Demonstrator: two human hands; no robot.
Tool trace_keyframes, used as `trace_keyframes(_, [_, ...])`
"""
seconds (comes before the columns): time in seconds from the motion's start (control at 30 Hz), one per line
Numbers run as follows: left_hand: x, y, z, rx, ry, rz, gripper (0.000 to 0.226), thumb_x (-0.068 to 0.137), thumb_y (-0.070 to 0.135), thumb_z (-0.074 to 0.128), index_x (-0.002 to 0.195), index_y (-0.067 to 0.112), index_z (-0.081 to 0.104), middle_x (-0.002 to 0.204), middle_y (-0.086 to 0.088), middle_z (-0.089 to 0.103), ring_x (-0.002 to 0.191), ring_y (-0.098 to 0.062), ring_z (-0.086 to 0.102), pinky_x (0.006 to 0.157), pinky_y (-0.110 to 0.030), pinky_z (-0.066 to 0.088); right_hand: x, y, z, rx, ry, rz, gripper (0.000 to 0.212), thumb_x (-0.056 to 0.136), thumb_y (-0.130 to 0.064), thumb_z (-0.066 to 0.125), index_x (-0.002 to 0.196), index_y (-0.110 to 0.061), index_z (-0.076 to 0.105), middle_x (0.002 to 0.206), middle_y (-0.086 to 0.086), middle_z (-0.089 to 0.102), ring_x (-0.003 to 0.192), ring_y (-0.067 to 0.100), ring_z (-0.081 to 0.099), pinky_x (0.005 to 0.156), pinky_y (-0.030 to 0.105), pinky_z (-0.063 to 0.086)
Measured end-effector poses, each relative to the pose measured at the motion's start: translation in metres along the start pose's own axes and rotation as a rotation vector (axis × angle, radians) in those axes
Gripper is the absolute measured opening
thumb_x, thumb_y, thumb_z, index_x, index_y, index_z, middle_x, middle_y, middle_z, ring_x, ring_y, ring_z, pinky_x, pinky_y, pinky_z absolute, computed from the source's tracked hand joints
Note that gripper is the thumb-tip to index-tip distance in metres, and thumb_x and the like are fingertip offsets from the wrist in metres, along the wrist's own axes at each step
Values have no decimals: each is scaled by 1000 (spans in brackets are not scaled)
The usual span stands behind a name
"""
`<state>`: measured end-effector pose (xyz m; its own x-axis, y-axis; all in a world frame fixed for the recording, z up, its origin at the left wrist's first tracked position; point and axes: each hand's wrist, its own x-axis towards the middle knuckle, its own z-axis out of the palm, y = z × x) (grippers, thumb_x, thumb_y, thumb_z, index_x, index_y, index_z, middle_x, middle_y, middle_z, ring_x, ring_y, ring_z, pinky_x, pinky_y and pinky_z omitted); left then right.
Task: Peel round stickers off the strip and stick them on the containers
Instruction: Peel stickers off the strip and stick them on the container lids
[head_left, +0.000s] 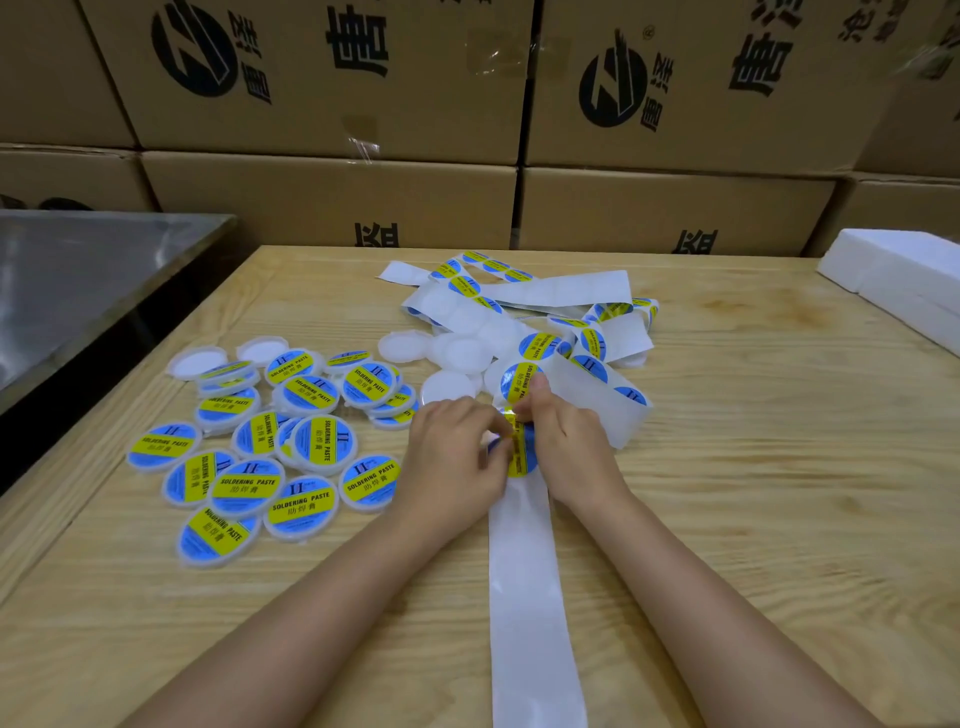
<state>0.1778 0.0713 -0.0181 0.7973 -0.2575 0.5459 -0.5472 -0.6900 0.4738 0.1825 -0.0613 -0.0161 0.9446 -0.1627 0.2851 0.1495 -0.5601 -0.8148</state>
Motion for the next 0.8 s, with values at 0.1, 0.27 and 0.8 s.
trace_keyframes(0.1, [0,-1,-7,-245,120,-140,6,76,14,64,74,20,64,68,12,59,71,-10,56,75,-28,42,1,1,-3,33,-28,13,92,81,-76,9,84,-4,66,83,12,69,88,28,59,82,38,45])
trace_keyframes(0.27, [3,-6,-16,-550,261,-391,31,81,3,67,74,32,61,68,17,64,66,8,57,67,-6,43,3,4,-6,7,7,9,69,95,-56,23,81,0,63,81,14,67,85,31,58,82,42,45])
trace_keyframes(0.8, [6,-15,-18,-702,249,-438,26,77,2,72,76,28,68,72,18,69,71,0,64,71,-15,52,10,-1,-3,536,-84,100,16,87,-8,63,75,-19,65,55,-20,60,50,-7,50,48,6,36])
